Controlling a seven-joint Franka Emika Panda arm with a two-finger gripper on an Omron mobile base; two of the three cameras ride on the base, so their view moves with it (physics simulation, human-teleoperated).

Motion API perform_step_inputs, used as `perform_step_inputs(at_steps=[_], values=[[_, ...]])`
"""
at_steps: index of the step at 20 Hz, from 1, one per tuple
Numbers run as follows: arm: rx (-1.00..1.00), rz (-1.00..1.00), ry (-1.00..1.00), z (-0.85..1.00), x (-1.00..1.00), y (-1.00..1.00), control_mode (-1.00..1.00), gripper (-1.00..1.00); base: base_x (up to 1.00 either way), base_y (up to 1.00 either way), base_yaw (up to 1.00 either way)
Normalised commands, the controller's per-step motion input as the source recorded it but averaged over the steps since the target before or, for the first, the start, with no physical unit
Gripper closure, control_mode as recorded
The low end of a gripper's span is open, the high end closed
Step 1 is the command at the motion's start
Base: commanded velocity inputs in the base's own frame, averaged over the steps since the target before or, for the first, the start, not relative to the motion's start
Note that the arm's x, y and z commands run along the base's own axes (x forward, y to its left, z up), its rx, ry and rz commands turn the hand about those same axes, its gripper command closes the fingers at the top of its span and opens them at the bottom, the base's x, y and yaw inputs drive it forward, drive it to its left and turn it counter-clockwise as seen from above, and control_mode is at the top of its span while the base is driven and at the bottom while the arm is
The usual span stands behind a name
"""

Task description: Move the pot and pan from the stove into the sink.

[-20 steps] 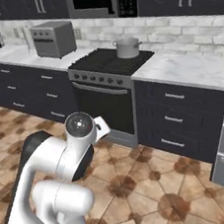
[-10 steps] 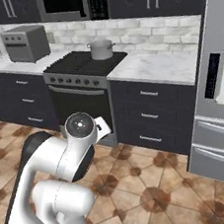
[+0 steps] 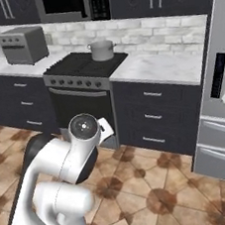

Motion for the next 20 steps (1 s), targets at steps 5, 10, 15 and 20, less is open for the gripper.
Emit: perform_step_inputs(at_steps=[5,10,15,20], values=[[0.00,0.00,0.00,0.00,0.00,0.00,1.00,-1.00,0.01,1.00,-0.13],[0.00,0.00,0.00,0.00,0.00,0.00,1.00,-1.00,0.02,0.90,-0.12],[0.00,0.00,0.00,0.00,0.00,0.00,1.00,-1.00,0.00,0.09,-0.02],[0.00,0.00,0.00,0.00,0.00,0.00,1.00,-1.00,0.42,0.13,-0.04]])
